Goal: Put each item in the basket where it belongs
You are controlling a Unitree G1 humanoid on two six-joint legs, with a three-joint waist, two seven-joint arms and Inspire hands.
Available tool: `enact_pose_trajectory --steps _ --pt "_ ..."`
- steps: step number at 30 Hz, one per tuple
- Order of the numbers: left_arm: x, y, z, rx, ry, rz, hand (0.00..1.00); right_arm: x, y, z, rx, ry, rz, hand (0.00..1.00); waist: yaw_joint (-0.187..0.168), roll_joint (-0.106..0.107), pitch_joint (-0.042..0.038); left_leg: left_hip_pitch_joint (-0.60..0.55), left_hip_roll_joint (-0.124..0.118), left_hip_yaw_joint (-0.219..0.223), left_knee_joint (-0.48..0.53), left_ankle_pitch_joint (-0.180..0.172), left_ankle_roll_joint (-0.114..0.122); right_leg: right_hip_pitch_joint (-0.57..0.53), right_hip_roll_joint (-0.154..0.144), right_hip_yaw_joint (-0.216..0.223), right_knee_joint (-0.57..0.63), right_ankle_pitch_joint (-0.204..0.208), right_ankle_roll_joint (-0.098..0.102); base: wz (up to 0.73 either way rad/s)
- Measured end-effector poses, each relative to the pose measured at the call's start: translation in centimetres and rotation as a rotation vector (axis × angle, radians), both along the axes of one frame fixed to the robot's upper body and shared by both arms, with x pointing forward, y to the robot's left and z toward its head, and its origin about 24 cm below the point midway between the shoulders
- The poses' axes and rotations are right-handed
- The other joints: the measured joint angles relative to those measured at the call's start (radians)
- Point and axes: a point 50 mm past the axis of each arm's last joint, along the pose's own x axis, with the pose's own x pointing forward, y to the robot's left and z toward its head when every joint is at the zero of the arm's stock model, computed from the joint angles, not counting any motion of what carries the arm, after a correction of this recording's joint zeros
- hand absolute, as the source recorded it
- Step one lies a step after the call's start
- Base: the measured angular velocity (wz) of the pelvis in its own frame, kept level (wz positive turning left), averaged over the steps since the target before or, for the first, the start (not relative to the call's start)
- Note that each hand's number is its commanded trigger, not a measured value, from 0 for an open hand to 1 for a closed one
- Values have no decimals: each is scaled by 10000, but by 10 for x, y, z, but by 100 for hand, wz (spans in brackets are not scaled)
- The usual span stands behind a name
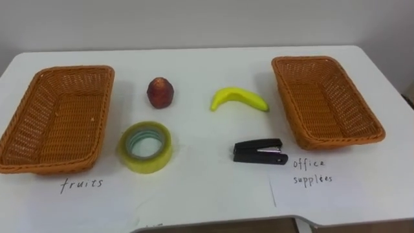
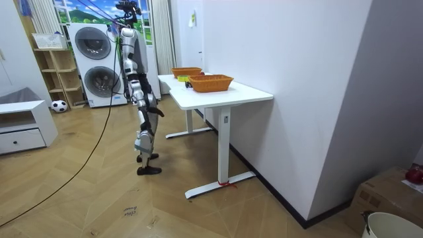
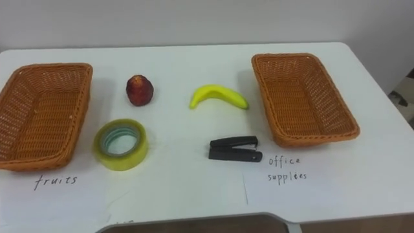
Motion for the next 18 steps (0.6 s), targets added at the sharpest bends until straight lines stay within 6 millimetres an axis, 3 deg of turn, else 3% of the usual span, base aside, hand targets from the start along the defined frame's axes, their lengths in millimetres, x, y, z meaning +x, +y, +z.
enact_pose_trajectory --steps 10,18 --pt "-2 7 2 276 150 -177 0 31 -34 23 -1403 -607 -1714 0 -293 -27 -4 -153 -12 118 -5 -43 34 -205 -4 169 133 -51 49 -3" --pt "4 12 7 690 -205 -288 0 66 -72 67 -3267 -1503 -3459 0 -540 -35 -23 -252 -19 259 -4 -39 38 -365 -32 227 293 -46 52 -4"
